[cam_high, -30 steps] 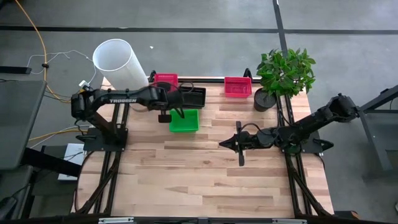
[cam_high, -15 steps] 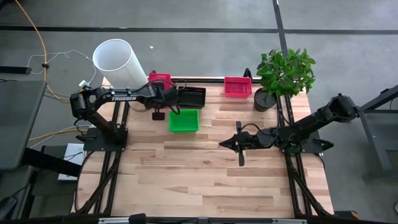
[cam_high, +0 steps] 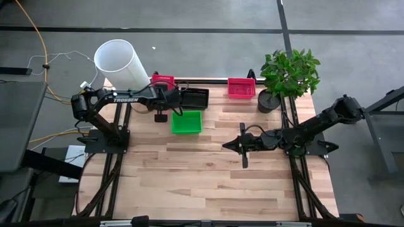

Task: Stack baskets by color
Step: Stack the bottom red basket on top of the left top red basket, then stack the right red basket on top of the left red basket

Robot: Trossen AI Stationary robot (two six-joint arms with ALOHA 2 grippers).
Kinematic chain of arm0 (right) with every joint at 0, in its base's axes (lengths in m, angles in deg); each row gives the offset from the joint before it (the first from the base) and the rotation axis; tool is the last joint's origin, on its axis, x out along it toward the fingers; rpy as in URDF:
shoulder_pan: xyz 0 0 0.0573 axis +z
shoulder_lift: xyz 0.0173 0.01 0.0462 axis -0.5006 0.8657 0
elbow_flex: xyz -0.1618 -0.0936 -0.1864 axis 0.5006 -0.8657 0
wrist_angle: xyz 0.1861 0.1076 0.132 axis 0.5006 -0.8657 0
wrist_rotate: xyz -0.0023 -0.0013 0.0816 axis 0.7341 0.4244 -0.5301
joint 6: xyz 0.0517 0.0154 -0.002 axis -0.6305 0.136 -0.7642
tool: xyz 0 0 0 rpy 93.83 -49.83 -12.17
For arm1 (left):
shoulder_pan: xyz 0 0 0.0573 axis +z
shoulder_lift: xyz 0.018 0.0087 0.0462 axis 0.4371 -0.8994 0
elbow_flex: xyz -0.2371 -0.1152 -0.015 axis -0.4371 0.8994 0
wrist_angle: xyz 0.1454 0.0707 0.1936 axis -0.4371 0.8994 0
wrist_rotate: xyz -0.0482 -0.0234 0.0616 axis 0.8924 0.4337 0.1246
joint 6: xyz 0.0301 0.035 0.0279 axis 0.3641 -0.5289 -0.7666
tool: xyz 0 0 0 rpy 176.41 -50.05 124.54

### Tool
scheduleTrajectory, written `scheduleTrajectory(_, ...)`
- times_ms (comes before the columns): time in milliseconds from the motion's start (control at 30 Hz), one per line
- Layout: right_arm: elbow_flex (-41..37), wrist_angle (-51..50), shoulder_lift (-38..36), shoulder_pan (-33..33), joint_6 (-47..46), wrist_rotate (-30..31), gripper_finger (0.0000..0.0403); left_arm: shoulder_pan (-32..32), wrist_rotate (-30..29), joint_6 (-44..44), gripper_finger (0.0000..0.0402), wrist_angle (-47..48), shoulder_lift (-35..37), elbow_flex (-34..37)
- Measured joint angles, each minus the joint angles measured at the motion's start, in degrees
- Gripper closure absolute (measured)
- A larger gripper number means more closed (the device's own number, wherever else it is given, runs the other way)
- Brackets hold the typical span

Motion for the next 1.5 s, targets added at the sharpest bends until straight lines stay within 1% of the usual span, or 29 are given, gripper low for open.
scheduleTrajectory(133,0.0,0.0,0.0,0.0,0.0,0.0,0.0403,0.0,0.0,0.3,0.0398,-0.2,0.0,0.0)
scheduleTrajectory(233,0.0,0.0,0.0,0.0,0.0,0.0,0.0403,0.0,0.0,0.1,0.0383,-0.5,0.0,0.0)
scheduleTrajectory(333,0.0,0.0,0.0,0.0,0.0,0.0,0.0403,0.0,0.0,0.1,0.036,-0.5,0.0,0.0)
scheduleTrajectory(533,0.0,0.1,0.0,0.0,0.1,0.0,0.0403,0.0,-0.5,0.5,0.03,-1.1,0.0,0.0)
scheduleTrajectory(667,0.0,0.3,0.0,0.0,0.2,0.1,0.0403,-0.5,-2.6,0.5,0.0262,-1.1,0.0,0.0)
scheduleTrajectory(867,0.0,0.5,0.0,0.0,0.4,1.4,0.0403,-1.3,-3.0,2.0,0.0225,-1.1,0.4,0.0)
scheduleTrajectory(967,0.0,0.5,0.0,0.0,0.6,1.4,0.0403,-2.0,-3.0,2.5,0.0217,-1.0,0.4,0.0)
scheduleTrajectory(1167,0.0,1.3,0.0,0.0,1.5,1.4,0.0403,-4.1,-3.0,2.9,0.0217,-0.7,0.5,-0.5)
scheduleTrajectory(1300,0.0,1.8,0.0,0.0,2.1,1.8,0.0403,-5.2,-3.4,4.2,0.0217,-0.6,0.5,-4.1)
scheduleTrajectory(1500,0.0,1.8,0.0,0.0,2.5,2.5,0.0403,-7.1,-3.3,6.0,0.0217,-0.6,0.5,-12.0)
